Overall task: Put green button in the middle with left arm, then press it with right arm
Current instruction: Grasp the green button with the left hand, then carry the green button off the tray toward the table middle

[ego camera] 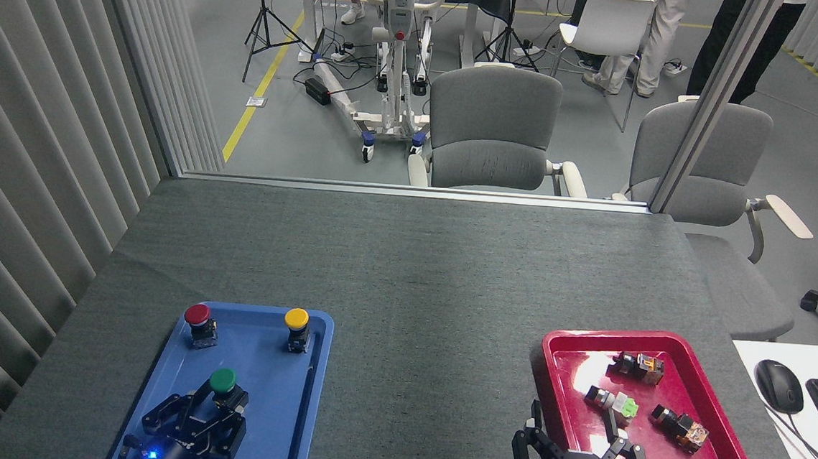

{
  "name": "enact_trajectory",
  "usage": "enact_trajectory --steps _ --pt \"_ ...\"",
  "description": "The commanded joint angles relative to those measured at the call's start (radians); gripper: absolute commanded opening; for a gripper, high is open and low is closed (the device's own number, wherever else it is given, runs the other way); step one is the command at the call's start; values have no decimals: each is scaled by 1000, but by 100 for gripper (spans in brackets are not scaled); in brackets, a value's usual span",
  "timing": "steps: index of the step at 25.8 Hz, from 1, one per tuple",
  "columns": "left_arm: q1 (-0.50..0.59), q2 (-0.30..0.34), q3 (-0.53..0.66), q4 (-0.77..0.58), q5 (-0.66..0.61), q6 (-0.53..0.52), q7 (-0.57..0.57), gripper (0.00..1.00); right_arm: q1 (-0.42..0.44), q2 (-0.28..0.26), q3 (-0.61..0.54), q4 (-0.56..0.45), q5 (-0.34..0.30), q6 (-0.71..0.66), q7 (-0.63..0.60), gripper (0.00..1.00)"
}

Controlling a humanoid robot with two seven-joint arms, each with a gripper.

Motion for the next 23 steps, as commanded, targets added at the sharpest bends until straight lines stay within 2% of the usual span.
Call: enact_trajectory --steps 1,4,6,9,13,15,17,20,23 --pt "-17 2 -27 4 0 0 -2 36 -25 -6 3 12 2 -15 3 99" --pt "-12 6 -27 -19 1 -18 0 16 -34 9 0 26 5 -16 3 99" --pt "-8 22 -27 -59 1 -76 3 0 -42 0 -2 46 5 -19 3 99" --pt "-8 52 -27 -89 27 -124 11 0 -49 -11 -3 59 5 -26 -3 99" --pt "-11 54 -31 -137 57 -153 17 0 -49 0 -3 61 5 -30 -3 99" --pt "-23 49 -76 -203 57 -170 17 0 -49 6 -3 61 7 -30 -3 99" --pt "-80 45 -163 -224 57 -171 11 0 -49 5 -5 61 7 -30 -6 99" --pt "-193 8 -347 -181 57 -147 -14 0 -49 6 -6 61 7 -32 -9 99" --pt "-270 -101 -449 -59 58 -107 -36 0 -49 6 -8 59 9 -32 -9 99"
